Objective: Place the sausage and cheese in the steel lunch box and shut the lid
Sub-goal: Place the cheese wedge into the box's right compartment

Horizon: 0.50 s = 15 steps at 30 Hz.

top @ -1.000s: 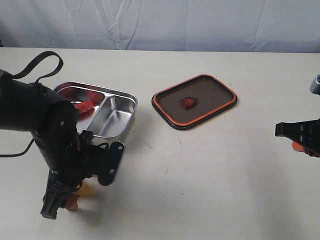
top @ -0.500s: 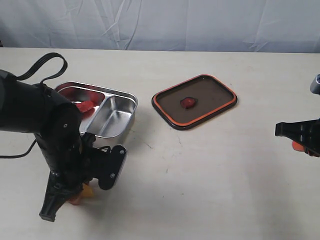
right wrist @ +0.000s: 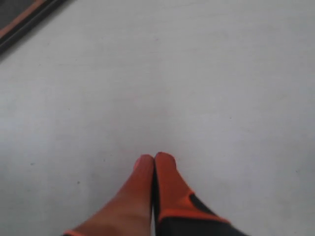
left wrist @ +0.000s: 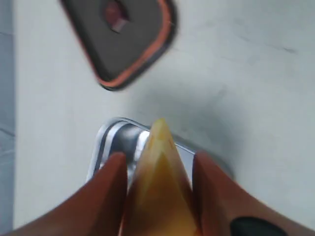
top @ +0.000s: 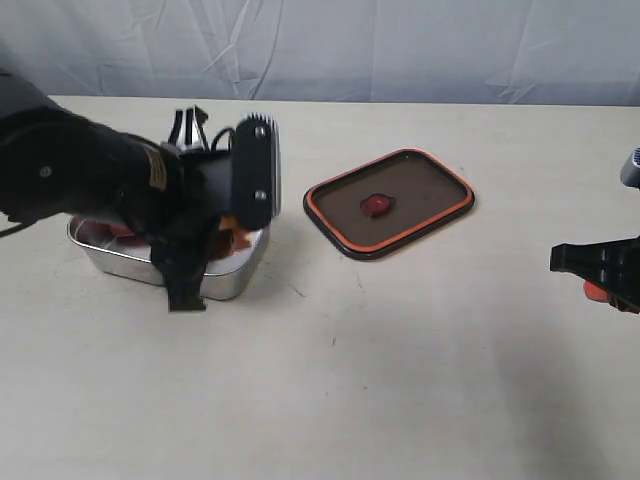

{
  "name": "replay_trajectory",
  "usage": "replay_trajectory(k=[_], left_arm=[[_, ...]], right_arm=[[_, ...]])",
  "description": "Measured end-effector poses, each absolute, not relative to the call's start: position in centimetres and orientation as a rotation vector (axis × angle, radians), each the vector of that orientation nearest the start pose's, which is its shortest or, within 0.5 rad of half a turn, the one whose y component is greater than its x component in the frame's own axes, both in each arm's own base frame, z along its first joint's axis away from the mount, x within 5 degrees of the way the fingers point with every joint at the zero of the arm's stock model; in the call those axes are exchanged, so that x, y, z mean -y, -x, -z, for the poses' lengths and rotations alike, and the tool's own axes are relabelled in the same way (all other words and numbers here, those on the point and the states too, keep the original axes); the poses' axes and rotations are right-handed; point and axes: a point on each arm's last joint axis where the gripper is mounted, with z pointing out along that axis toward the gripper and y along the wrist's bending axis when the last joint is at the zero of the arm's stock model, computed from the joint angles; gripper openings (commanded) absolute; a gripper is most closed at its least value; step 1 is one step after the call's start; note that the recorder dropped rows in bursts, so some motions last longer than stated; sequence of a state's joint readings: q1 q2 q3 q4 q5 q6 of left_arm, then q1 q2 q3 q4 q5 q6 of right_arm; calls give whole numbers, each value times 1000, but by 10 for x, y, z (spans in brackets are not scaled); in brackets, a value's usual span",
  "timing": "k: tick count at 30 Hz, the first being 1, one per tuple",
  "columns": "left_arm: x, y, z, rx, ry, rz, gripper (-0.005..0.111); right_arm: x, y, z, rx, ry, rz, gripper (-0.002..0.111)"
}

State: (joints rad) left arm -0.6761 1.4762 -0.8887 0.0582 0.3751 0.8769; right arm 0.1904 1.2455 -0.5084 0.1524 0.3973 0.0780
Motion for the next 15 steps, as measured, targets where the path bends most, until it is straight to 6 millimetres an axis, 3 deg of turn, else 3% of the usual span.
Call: replay_trajectory(k=[5,9,15], left_arm=[[181,-265,-248,-1712,-1501,-137,0],[174,-284,-235,-1797,-1399,-118,0],[179,-299,-204,-1882,-1319,-66,0]], right_arm=[[-44,-200,-190,-2628,-16,-220,-1],[-44,-200,-190,-2628,-21,-224,-1],[-44,-200,-190,-2632,-22,-224,-1]])
